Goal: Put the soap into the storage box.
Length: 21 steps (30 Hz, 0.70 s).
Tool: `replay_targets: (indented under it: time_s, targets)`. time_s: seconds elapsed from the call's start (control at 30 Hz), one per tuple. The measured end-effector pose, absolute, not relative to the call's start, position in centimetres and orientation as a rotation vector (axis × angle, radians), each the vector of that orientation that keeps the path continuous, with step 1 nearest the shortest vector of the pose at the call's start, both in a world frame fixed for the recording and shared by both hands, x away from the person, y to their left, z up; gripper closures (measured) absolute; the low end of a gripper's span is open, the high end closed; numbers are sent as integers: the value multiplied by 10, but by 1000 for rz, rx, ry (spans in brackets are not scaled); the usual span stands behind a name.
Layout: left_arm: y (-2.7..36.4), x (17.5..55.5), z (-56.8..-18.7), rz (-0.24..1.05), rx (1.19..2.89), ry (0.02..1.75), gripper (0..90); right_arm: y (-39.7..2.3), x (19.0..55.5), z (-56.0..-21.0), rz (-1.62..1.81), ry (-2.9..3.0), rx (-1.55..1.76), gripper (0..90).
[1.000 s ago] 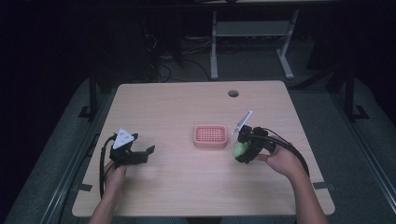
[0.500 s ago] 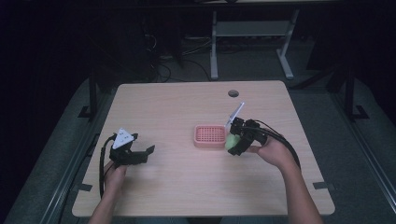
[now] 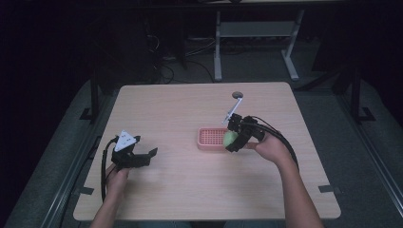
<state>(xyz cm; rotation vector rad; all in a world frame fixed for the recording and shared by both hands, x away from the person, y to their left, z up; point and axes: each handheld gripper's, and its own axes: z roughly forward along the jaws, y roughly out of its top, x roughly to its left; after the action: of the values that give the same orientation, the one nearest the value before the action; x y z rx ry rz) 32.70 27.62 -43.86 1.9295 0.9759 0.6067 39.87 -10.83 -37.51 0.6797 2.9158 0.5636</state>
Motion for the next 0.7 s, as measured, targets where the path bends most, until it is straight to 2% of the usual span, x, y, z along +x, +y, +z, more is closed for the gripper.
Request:
replay_targets:
  time_s: [0.7]
  targets:
    - [275,327,-439,610,1931,969,143,-89,423,-366,564,2911,662,258]
